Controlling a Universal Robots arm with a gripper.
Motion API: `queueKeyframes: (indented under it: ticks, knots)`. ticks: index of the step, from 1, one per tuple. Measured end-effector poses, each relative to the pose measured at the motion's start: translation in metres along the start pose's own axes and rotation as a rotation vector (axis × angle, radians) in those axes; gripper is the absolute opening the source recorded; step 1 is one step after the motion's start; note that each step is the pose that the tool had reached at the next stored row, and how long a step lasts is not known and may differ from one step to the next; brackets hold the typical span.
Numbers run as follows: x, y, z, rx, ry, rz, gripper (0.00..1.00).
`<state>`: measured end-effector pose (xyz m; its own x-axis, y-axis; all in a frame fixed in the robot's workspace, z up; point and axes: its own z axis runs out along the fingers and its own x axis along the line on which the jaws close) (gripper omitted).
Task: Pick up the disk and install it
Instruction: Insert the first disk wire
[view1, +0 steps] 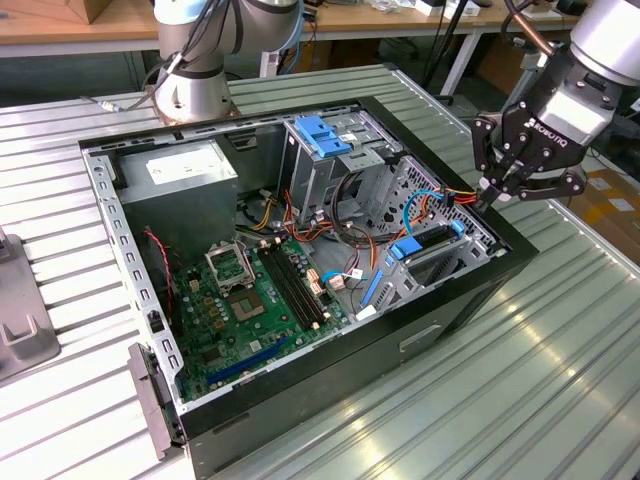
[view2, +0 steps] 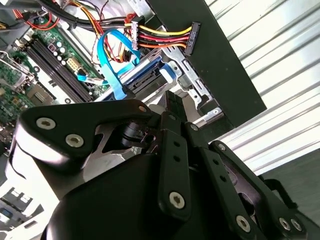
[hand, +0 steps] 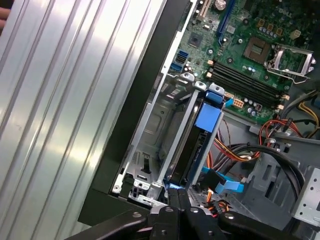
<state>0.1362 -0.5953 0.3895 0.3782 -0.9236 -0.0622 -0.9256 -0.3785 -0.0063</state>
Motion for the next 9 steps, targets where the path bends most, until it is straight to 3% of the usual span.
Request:
queueKeyframes:
  ticks: [9]
  knots:
    - [0.0004, -0.0078, 0.0018, -0.003, -0.0017, -0.056, 0.1]
